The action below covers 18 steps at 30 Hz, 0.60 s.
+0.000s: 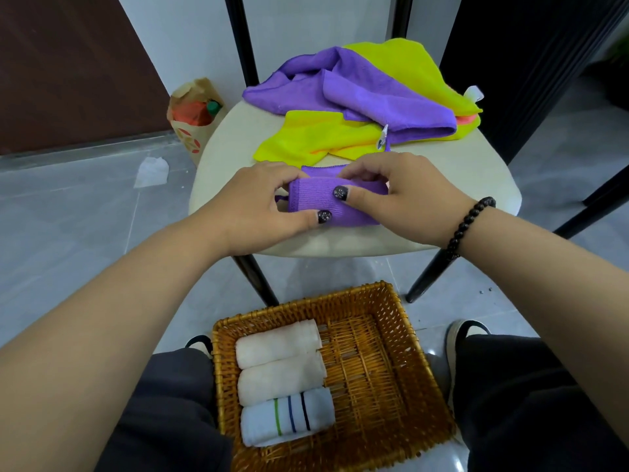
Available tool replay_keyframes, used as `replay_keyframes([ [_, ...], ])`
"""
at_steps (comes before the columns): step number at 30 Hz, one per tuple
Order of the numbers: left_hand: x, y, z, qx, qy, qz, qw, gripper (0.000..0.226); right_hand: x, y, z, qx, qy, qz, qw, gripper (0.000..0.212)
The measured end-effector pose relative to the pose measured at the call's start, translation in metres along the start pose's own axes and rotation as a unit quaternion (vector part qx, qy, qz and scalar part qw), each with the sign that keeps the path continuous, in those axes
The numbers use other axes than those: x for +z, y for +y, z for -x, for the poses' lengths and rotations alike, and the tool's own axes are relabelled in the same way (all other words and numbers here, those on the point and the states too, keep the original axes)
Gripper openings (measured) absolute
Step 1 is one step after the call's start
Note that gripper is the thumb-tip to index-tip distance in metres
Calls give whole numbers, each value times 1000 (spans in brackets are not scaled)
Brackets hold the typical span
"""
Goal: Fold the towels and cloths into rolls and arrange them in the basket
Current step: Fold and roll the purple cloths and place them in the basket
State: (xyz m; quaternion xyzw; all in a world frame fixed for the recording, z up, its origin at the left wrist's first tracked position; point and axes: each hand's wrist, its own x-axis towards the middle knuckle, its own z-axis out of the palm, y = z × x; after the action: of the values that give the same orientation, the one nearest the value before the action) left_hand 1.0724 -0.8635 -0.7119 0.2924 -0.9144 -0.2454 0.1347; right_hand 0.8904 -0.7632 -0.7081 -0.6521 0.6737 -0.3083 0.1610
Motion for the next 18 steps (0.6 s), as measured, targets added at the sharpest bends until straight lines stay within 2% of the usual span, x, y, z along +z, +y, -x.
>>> replay_keyframes([
  [5, 0, 0, -2, -64, 14, 83, 994, 45, 2, 4, 5, -43, -3, 48, 998, 43],
  [8, 2, -1, -1, -68, 19, 78, 994, 46, 7, 7, 4, -39, 9, 37, 999, 37],
  [11, 4, -2, -2, -77, 20, 30, 996, 48, 13, 8, 3, -25, 10, 48, 998, 34],
  [13, 4, -3, -3, -105, 17, 28, 994, 50, 17, 7, 2, -24, 32, 93, 995, 41],
  [15, 5, -4, -6, -119, 19, 33, 992, 41, 21, 5, 3, -34, 65, 147, 986, 52],
  [18, 4, -3, -8, -130, 19, 23, 991, 42, 25, -2, 6, -54, 80, 215, 972, 52],
])
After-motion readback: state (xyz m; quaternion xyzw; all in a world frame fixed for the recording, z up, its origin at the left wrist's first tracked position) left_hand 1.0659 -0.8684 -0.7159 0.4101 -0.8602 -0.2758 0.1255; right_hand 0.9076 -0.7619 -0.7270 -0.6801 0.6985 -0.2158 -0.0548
